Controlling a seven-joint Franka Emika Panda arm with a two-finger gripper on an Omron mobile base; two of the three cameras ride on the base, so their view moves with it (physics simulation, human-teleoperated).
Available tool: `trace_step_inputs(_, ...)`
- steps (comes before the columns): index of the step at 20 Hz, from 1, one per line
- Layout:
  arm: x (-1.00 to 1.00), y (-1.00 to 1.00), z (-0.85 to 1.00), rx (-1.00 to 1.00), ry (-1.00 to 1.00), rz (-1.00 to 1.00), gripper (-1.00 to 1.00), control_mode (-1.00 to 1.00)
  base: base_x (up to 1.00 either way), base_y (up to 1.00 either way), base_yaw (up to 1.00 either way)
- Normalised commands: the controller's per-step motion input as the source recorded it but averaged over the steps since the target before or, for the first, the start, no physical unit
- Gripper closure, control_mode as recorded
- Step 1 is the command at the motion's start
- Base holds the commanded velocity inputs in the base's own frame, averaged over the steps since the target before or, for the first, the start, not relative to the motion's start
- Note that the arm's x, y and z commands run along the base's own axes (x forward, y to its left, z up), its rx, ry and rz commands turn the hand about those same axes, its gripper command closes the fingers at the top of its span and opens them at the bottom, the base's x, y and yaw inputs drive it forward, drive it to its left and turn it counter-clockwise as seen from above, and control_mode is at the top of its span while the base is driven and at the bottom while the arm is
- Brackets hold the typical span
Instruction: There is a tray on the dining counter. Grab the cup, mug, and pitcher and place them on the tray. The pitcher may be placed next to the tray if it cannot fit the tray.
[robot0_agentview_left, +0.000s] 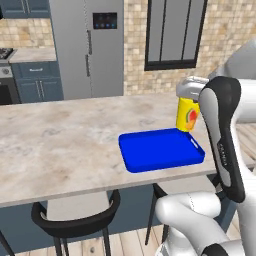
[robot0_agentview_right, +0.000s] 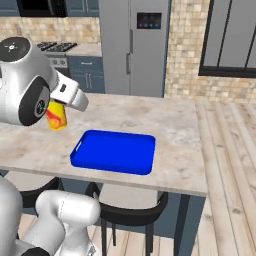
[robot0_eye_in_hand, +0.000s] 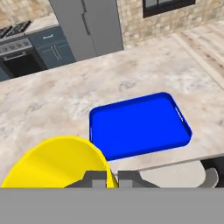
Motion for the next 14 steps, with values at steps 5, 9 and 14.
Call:
trace_step_inputs(5,0.67,0.00,-0.57,0.01,0.01,0.00,1.00,-1.00,0.00,0.00,0.00)
trace_step_inputs(9,0.35,0.00,-0.57,0.01,0.00,0.03,1.00,-1.00,0.00,0.00,0.00)
trace_step_inputs(14,0.27,0.01,-0.51,0.00,0.00,0.02,1.00,-1.00,0.00,0.00,0.00)
